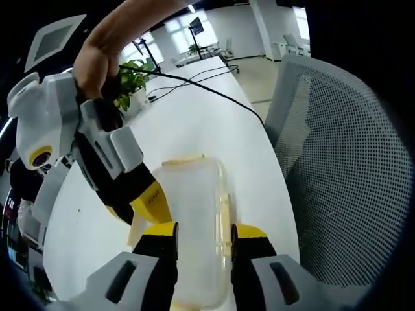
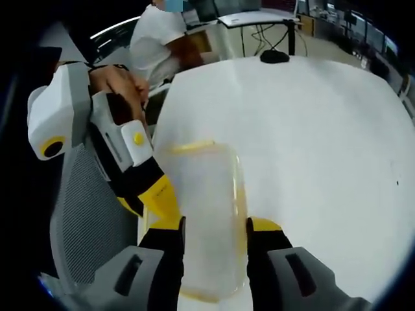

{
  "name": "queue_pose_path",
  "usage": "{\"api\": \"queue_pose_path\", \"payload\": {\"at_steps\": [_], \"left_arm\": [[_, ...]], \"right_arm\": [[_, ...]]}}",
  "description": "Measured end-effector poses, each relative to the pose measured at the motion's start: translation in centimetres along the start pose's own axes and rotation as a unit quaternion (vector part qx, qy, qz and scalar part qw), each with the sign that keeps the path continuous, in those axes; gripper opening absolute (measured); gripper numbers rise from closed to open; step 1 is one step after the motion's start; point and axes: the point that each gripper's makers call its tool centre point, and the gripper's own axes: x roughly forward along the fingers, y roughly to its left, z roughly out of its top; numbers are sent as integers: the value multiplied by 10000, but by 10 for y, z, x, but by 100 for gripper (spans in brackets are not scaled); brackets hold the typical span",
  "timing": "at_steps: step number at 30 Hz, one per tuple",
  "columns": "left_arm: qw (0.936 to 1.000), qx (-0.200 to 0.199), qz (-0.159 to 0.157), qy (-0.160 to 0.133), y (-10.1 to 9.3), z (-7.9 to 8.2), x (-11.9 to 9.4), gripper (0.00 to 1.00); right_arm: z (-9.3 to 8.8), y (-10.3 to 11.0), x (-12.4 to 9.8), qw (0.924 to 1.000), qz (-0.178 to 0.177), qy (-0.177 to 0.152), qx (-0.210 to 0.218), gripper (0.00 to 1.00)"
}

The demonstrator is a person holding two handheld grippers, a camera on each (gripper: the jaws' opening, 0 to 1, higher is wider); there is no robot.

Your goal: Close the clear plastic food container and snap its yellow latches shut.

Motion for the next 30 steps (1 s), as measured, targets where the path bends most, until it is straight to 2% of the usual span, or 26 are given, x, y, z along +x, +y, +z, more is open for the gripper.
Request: {"api": "queue_pose_path", "payload": {"at_steps": [8,16,19,24,30], "left_arm": [[10000,-5,28,-14,0,1,0,25],[9991,-429,64,-39,3,2,-1,26],[9990,-430,68,33,3,-1,-3,30],[9980,-616,137,-55,7,1,-11,35],[9969,-766,127,-86,7,-1,-20,37]], "right_arm": [[1,-1,-1,10000,-24,-31,-22,34],[1,-1,-2,9998,-120,-136,24,34],[0,-5,-4,9995,-257,-171,62,36],[1,-5,-11,9985,-370,-388,73,39],[-1,-4,-16,9972,-499,-555,70,41]]}}
